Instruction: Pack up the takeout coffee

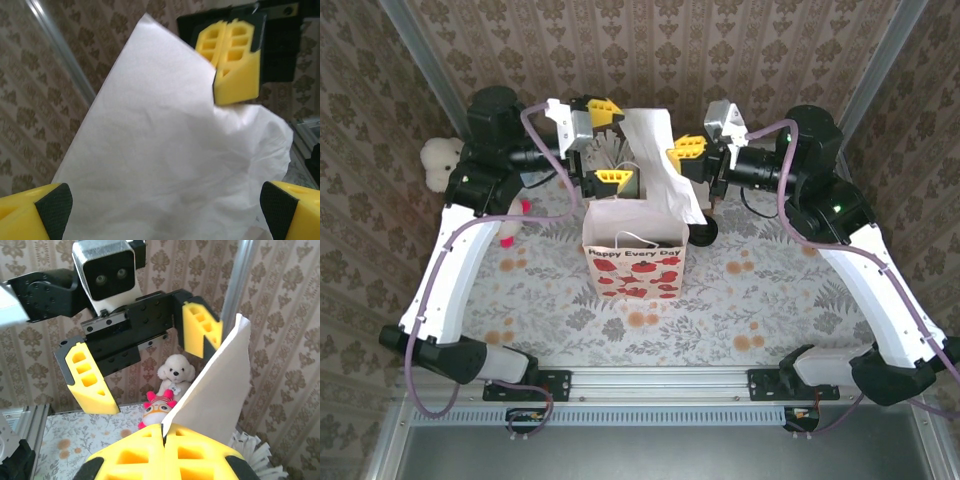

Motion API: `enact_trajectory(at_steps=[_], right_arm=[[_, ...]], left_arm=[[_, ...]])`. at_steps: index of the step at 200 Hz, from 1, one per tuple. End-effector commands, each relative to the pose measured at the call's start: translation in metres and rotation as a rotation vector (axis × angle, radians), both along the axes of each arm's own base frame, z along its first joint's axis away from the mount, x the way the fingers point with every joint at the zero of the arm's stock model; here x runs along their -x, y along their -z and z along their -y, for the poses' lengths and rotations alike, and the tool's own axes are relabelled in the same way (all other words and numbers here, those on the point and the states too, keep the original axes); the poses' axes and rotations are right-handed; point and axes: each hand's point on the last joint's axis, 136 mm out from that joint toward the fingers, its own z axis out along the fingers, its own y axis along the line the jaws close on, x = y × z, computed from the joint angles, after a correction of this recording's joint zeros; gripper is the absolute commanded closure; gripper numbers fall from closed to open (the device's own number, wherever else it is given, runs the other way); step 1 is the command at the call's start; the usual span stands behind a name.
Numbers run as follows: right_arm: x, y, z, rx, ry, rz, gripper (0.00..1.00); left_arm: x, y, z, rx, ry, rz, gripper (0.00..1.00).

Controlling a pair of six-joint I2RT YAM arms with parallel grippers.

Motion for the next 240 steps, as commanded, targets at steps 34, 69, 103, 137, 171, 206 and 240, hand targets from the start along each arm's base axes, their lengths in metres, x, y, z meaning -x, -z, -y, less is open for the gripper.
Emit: enact_trajectory(at_steps=[34, 69, 103, 137, 171, 206, 240], right_arm=[[0.008, -0.015, -0.024, 0.003, -0.083, 0.097, 1.00], [0.005, -0.022, -0.033, -0.016, -0.082, 0.119, 1.00], [0.001, -0.030, -0.030, -0.038, -0.033, 0.138, 1.00], [-0.005, -0.032, -0.026, -0.042, 0.011, 0.152, 1.00], [-0.013, -0.031, -0.028, -0.050, 0.028, 0.152, 1.00], [-0.019, -0.031, -0.022, -0.046, 0.072, 0.155, 1.00], [-0.020, -0.025, -0.010, -0.005, 0.090, 0.141, 0.88]], left_arm=[[0.020, 0.009, 0.029, -0.055, 0.130, 0.066, 0.00], [0.018, 0.017, 0.038, -0.076, 0.152, 0.048, 0.00], [0.015, 0.030, 0.042, -0.124, 0.164, 0.018, 0.00], [0.012, 0.034, 0.044, -0.129, 0.165, 0.014, 0.09], [0.007, 0.034, 0.043, -0.126, 0.154, -0.002, 0.42], [0.000, 0.034, 0.032, -0.116, 0.124, -0.018, 0.64], [-0.006, 0.039, 0.026, -0.114, 0.100, -0.032, 0.85]])
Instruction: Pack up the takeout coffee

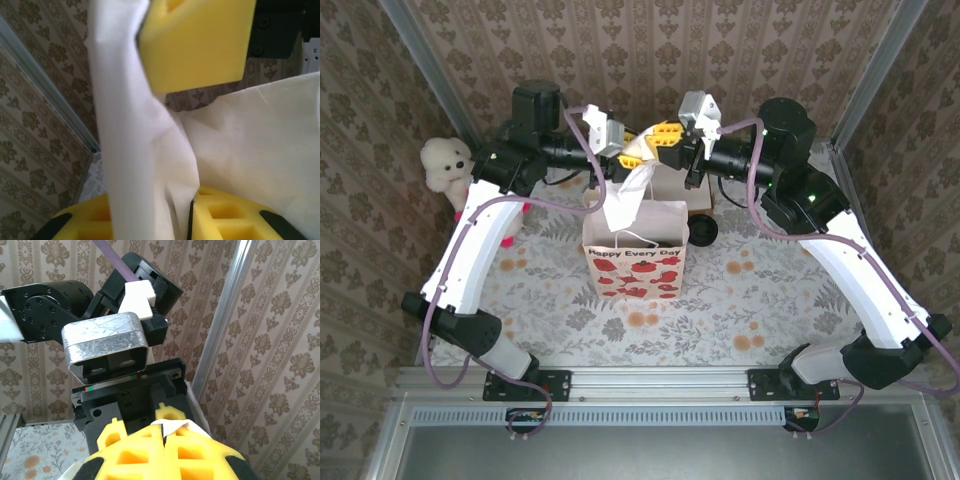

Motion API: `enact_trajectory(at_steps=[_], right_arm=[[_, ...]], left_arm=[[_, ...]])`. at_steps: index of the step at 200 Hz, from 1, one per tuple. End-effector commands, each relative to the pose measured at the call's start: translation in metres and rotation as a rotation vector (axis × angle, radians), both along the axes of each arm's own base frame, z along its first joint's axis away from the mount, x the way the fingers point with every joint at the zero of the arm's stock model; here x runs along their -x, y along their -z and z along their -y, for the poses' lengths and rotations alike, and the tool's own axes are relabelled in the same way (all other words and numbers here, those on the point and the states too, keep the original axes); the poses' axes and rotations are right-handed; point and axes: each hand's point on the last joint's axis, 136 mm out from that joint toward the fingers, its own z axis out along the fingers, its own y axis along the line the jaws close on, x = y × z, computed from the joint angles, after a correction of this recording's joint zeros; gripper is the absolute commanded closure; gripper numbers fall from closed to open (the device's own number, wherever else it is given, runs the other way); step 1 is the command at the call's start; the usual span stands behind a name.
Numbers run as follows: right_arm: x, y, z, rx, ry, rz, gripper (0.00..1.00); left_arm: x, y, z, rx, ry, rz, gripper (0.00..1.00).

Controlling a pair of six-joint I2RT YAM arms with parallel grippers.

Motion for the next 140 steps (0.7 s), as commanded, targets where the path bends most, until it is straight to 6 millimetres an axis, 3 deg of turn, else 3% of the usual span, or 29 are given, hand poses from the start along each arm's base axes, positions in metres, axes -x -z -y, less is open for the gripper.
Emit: enact_trajectory(at_steps=[1, 6, 17, 35, 44, 54, 81, 90, 111, 128, 140], right_arm=[[0.004, -0.013, 0.015, 0.005, 0.030, 0.048, 0.86], [0.003, -0.011, 0.016, 0.014, 0.032, 0.037, 0.73], [-0.002, -0.004, 0.019, 0.035, 0.049, 0.004, 0.30], [-0.011, 0.007, 0.022, 0.060, 0.076, -0.051, 0.01], [-0.008, 0.009, 0.023, 0.083, 0.069, -0.050, 0.00], [-0.019, 0.024, 0.014, 0.122, 0.050, -0.084, 0.00], [-0.003, 0.039, -0.001, 0.196, -0.110, -0.095, 0.00], [-0.007, 0.043, -0.003, 0.214, -0.113, -0.101, 0.00], [-0.016, 0.048, -0.005, 0.258, -0.101, -0.098, 0.00], [-0.003, 0.046, -0.010, 0.271, -0.187, -0.126, 0.02], [0.001, 0.044, -0.012, 0.261, -0.220, -0.131, 0.09]], left_arm=[[0.004, -0.003, -0.006, 0.015, 0.006, -0.001, 0.86], [0.004, -0.003, -0.006, 0.014, 0.005, -0.001, 0.88], [0.004, -0.003, -0.006, 0.011, 0.002, 0.003, 0.92], [0.001, -0.003, -0.006, 0.007, -0.014, 0.015, 0.93], [0.002, -0.004, -0.007, 0.010, -0.011, 0.020, 0.93], [0.004, -0.005, -0.007, 0.016, 0.004, 0.019, 0.93], [0.012, -0.009, -0.008, 0.030, 0.038, 0.017, 0.92], [0.013, -0.008, -0.009, 0.029, 0.041, 0.018, 0.92], [0.018, -0.007, -0.011, 0.026, 0.049, 0.018, 0.92], [0.021, -0.005, -0.012, 0.024, 0.049, 0.024, 0.92], [0.020, -0.003, -0.013, 0.023, 0.043, 0.024, 0.92]])
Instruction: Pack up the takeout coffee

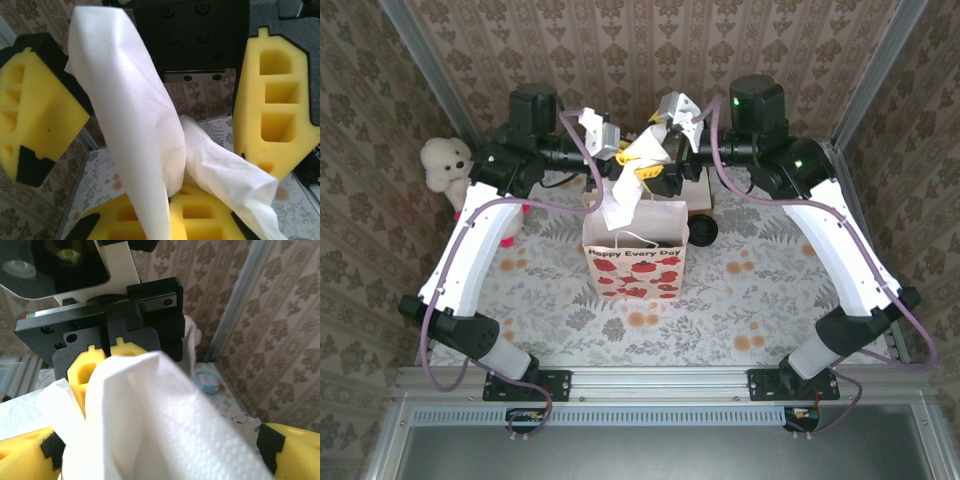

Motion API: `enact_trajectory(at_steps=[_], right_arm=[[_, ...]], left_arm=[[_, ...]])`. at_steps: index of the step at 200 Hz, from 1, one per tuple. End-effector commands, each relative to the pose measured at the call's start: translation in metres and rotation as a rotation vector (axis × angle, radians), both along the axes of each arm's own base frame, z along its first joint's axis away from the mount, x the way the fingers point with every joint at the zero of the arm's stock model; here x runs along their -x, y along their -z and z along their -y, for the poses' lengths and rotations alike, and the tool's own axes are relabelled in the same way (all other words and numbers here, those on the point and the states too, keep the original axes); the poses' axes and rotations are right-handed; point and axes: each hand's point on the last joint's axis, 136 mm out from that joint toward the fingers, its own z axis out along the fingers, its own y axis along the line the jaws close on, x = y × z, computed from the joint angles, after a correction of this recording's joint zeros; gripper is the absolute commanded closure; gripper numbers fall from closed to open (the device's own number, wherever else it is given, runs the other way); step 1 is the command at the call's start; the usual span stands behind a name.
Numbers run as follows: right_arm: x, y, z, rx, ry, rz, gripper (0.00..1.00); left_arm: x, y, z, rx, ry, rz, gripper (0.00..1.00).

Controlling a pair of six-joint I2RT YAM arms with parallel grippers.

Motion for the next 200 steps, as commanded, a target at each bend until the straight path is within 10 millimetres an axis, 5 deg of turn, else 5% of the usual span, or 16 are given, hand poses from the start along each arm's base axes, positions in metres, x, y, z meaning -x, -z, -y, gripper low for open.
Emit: enact_trajectory(at_steps=[1, 59, 89, 117, 131, 153, 175, 200], right_arm=[[0.026, -0.006, 0.000, 0.010, -0.113, -0.012, 0.10], [0.031, -0.017, 0.009, -0.036, -0.065, 0.054, 0.67], [0.032, -0.021, 0.011, -0.047, -0.053, 0.064, 0.83], [0.027, -0.023, 0.009, -0.060, -0.019, 0.063, 0.95], [0.020, -0.020, 0.011, -0.053, 0.029, 0.061, 1.00], [0.006, -0.009, 0.013, -0.049, 0.115, 0.018, 1.00], [0.005, 0.006, 0.005, -0.005, 0.165, 0.000, 1.00], [0.007, 0.029, -0.008, 0.095, 0.200, 0.064, 1.00]], left_arm=[[0.015, -0.008, -0.008, 0.023, 0.031, 0.043, 0.91], [0.013, -0.008, -0.011, 0.022, 0.020, 0.027, 0.91], [0.014, -0.008, -0.010, 0.026, 0.032, 0.011, 0.88], [0.004, 0.001, -0.022, 0.000, -0.034, -0.007, 0.71], [0.001, 0.008, -0.036, -0.002, -0.098, -0.027, 0.44], [-0.026, 0.021, -0.067, 0.008, -0.384, -0.015, 0.17], [-0.049, 0.022, -0.108, 0.071, -0.746, -0.044, 0.00], [-0.061, 0.033, -0.160, 0.133, -1.118, -0.236, 0.00]])
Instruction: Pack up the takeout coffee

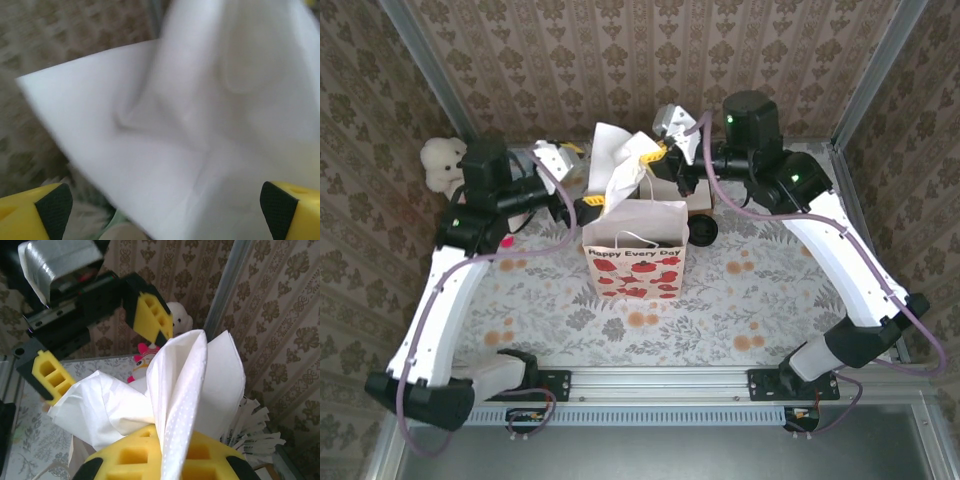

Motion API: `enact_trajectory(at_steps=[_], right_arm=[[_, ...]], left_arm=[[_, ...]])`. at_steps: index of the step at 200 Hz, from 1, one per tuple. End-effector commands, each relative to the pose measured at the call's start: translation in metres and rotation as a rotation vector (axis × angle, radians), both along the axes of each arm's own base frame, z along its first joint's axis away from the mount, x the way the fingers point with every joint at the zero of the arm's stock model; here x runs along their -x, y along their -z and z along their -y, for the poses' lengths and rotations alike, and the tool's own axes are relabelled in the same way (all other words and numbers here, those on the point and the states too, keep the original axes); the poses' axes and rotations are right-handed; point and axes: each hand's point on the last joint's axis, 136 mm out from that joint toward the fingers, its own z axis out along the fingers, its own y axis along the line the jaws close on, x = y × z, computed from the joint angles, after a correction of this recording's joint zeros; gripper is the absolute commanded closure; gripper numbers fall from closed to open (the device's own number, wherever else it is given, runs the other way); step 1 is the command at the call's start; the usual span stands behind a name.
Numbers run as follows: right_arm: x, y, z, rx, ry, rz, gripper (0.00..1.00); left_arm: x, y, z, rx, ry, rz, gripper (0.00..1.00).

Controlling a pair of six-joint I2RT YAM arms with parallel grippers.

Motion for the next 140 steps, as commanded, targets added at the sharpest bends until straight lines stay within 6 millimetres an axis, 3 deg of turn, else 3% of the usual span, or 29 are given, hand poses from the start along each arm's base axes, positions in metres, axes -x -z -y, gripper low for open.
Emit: enact_trajectory(at_steps=[1, 25, 40, 81, 140], right_arm=[[0.000, 0.010, -0.002, 0.077, 0.084, 0.078, 1.00], [0.000, 0.032, -0.007, 0.182, 0.076, 0.141, 1.00], [0.000, 0.038, -0.009, 0.244, 0.051, 0.180, 1.00], [0.002, 0.054, -0.013, 0.399, -0.077, 0.345, 1.00], [0.036, 0.096, -0.021, 0.549, -0.413, 0.489, 0.99]], left_arm=[[-0.030, -0.018, -0.061, 0.154, -0.480, -0.070, 0.00], [-0.026, 0.008, -0.117, 0.238, -0.830, -0.210, 0.00], [-0.016, 0.023, -0.133, 0.261, -0.927, -0.280, 0.00], [-0.001, 0.052, -0.121, 0.333, -0.889, -0.445, 0.00], [-0.004, 0.084, -0.087, 0.402, -0.788, -0.693, 0.00]])
